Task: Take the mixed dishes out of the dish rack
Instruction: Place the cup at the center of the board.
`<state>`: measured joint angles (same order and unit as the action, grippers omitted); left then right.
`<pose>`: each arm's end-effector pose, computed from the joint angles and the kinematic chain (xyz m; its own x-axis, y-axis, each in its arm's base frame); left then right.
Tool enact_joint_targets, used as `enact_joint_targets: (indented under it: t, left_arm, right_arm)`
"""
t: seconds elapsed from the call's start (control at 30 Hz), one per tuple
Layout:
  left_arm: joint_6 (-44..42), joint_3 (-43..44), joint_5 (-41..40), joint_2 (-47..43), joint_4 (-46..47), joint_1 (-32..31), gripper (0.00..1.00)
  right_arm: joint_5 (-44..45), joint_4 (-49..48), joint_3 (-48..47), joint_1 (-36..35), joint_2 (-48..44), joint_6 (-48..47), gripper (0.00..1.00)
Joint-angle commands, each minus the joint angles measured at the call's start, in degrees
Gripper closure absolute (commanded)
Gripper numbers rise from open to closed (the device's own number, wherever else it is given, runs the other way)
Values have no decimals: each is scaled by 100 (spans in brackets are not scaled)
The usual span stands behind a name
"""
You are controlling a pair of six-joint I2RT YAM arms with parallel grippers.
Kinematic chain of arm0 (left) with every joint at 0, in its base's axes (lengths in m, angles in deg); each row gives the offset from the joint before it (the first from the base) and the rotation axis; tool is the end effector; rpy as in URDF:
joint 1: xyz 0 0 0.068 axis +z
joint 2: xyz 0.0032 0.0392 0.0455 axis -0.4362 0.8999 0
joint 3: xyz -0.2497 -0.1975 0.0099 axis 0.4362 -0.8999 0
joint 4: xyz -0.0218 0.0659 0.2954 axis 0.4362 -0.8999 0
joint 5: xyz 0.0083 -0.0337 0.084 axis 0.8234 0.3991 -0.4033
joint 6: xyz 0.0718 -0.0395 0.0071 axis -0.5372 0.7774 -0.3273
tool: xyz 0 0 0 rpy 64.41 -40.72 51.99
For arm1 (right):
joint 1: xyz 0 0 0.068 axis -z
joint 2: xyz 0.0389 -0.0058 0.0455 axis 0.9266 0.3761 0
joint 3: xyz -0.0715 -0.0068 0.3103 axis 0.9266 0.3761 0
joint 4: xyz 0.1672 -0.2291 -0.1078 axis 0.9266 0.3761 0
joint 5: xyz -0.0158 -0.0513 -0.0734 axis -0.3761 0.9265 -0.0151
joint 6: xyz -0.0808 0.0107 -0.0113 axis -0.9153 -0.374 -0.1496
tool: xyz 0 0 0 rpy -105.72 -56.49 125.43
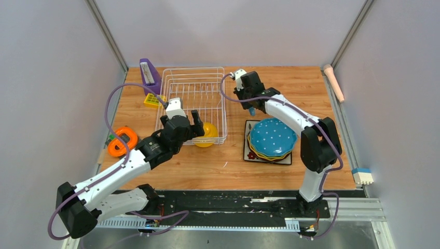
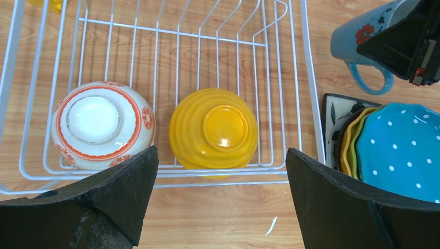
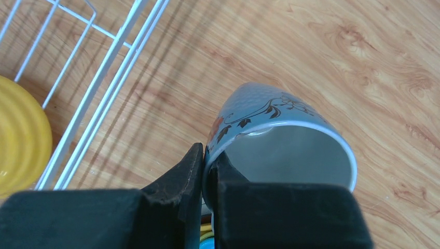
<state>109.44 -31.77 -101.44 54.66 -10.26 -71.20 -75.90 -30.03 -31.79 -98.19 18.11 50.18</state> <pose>0.2096 -0.1577 0.3139 -0.4504 -0.3246 -0.8317 -0.0219 0.9353 -0.3532 0.4282 0.2419 0.2716 -0.5457 -0.4827 -0.6850 -0.5270 0.8332 -0.1674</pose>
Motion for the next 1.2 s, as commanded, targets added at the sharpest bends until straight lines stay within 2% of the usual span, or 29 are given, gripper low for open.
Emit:
enact_joint_targets:
  t: [0.0,0.17,0.4,0.83,0.97,1.17]
  left_arm:
    - [-85,179,-268,38,-47,4,0]
    - [-165,209,-258,31,-93,15,0]
    - [-208,228,-255,24,-98,25,0]
    - [-263,213,-226,29,-63,25,0]
    - [-255,188,-223,48,-37,27,0]
    - [-258,193,-199,78,-16,34,0]
  right_arm:
    - [-154,-263,-545,102,159,-451,100]
    - [-320,-216,-751,198,622,-657,100]
    - [-864,-139,-852,263,791,-749,93]
    - [-845,-77,-1126,269,1063,-790,82]
    - [-904,-35,-1170,269,1066,-781,76]
    - [-1007,11,-1222,268,1052,-762,73]
